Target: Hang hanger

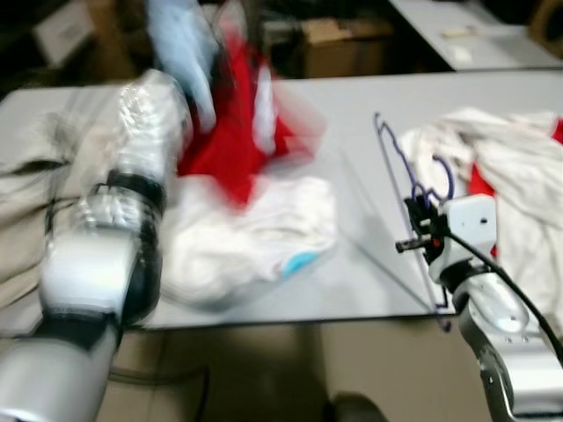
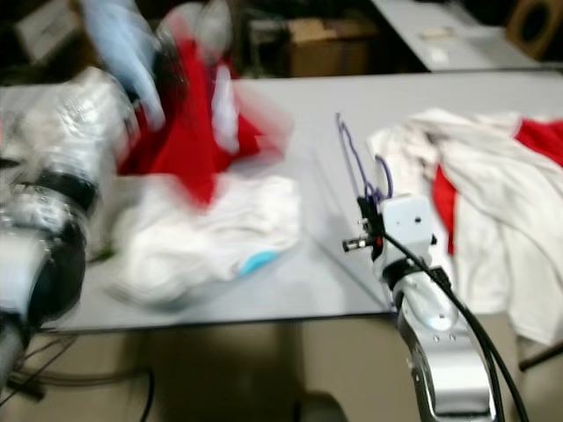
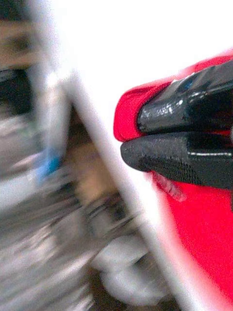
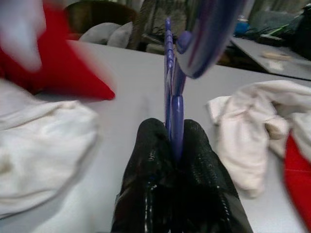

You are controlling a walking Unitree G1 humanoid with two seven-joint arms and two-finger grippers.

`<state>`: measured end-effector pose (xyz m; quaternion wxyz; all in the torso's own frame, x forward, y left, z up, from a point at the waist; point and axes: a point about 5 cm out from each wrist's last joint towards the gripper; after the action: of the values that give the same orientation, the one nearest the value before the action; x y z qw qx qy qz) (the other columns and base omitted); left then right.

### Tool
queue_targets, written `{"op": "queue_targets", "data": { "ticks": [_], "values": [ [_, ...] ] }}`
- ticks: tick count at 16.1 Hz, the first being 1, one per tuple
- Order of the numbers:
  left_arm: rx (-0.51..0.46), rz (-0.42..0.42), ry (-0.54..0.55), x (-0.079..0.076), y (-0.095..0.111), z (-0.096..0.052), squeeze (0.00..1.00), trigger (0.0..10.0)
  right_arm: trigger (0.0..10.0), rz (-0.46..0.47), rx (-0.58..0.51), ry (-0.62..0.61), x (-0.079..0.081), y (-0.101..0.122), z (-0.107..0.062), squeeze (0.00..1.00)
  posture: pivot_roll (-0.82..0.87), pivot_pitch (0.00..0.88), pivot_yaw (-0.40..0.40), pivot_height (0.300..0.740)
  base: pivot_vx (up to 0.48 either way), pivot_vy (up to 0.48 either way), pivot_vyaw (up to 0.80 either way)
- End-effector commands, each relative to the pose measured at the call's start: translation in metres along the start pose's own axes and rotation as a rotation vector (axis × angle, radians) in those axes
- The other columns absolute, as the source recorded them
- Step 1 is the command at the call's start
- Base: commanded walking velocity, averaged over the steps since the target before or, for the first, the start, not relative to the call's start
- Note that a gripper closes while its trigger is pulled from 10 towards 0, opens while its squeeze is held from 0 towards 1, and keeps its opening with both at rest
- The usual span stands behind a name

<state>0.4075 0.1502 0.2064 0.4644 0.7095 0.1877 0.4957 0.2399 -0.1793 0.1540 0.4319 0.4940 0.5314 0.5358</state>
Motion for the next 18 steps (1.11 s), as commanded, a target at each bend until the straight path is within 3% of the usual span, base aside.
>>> {"op": "queue_targets", "data": {
  "ticks": [1,3,4,6,7,8,10,11,12,13,14,15,18],
  "values": [
    [0.069,0.045,-0.053,0.013,-0.008,-0.011,1.00,10.0,10.0,0.022,0.057,-0.014,-0.003,-0.011,-0.001,0.00,-0.19,0.000,0.061,0.740,0.000,0.000,0.00],
    [0.165,0.068,-0.221,0.034,-0.022,-0.042,1.00,10.0,10.0,0.018,0.065,-0.006,-0.004,-0.012,0.001,0.00,-0.17,0.000,0.044,0.740,0.000,0.000,0.00],
    [0.170,0.091,-0.303,0.040,-0.022,-0.054,1.00,10.0,10.0,0.017,0.065,0.000,-0.003,-0.011,0.002,0.00,-0.17,0.000,0.041,0.740,0.000,0.000,0.00],
    [0.180,0.105,-0.495,0.057,-0.022,-0.092,1.00,10.0,10.0,0.016,0.064,0.009,-0.002,-0.011,0.005,0.00,-0.16,0.000,0.033,0.740,0.000,0.000,0.00],
    [0.158,0.094,-0.549,0.061,-0.019,-0.107,1.00,10.0,10.0,0.018,0.065,0.012,-0.001,-0.011,0.005,0.00,-0.15,0.000,0.032,0.740,0.000,0.000,0.00],
    [0.137,0.065,-0.549,0.064,-0.016,-0.112,1.00,10.0,10.0,0.018,0.065,0.014,-0.001,-0.011,0.005,0.00,-0.15,0.000,0.031,0.740,0.000,0.000,0.00],
    [-0.007,-0.015,-0.232,0.084,-0.002,-0.102,1.00,10.0,10.0,0.021,0.065,0.015,-0.001,-0.010,0.004,0.00,-0.15,0.000,0.035,0.740,0.000,0.000,0.00],
    [-0.076,-0.092,-0.053,0.085,0.003,-0.091,1.00,10.0,10.0,0.016,0.062,0.012,-0.001,-0.009,0.004,0.00,-0.15,0.000,0.036,0.740,0.000,0.000,0.00],
    [-0.180,-0.254,0.045,0.061,0.005,-0.076,0.83,10.0,10.0,-0.002,0.052,0.007,0.000,-0.005,0.003,0.00,-0.16,0.000,0.038,0.740,0.000,0.000,0.00],
    [-0.229,-0.307,0.029,0.039,0.007,-0.071,0.79,10.0,10.0,-0.006,0.043,0.002,0.000,-0.001,0.002,0.00,-0.17,0.000,0.039,0.740,0.000,0.000,0.00],
    [-0.246,-0.341,-0.020,0.008,0.004,-0.067,0.71,10.0,10.0,-0.009,0.028,-0.014,-0.001,0.003,0.001,0.00,-0.17,0.000,0.035,0.740,0.000,0.000,0.00],
    [-0.244,-0.368,-0.047,-0.019,0.000,-0.065,0.70,10.0,10.0,-0.005,0.015,-0.030,-0.001,0.007,-0.001,0.00,-0.18,0.000,0.031,0.740,0.000,0.000,0.00],
    [-0.193,-0.370,-0.011,-0.070,-0.009,-0.062,0.69,10.0,10.0,-0.001,0.015,-0.063,-0.003,0.010,-0.006,0.00,-0.19,0.000,0.018,0.740,0.000,-0.109,-0.47]
  ]
}}
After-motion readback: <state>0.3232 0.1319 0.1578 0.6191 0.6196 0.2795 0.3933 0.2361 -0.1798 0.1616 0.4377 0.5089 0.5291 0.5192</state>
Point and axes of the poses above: a point about 5 cm out from each wrist's last joint towards the gripper, its own z axis pointing out of the wrist towards the gripper, its own y axis along the axis of the wrist's last joint, x = y × z, and after that the axes turned 15 degrees about z, right-handed
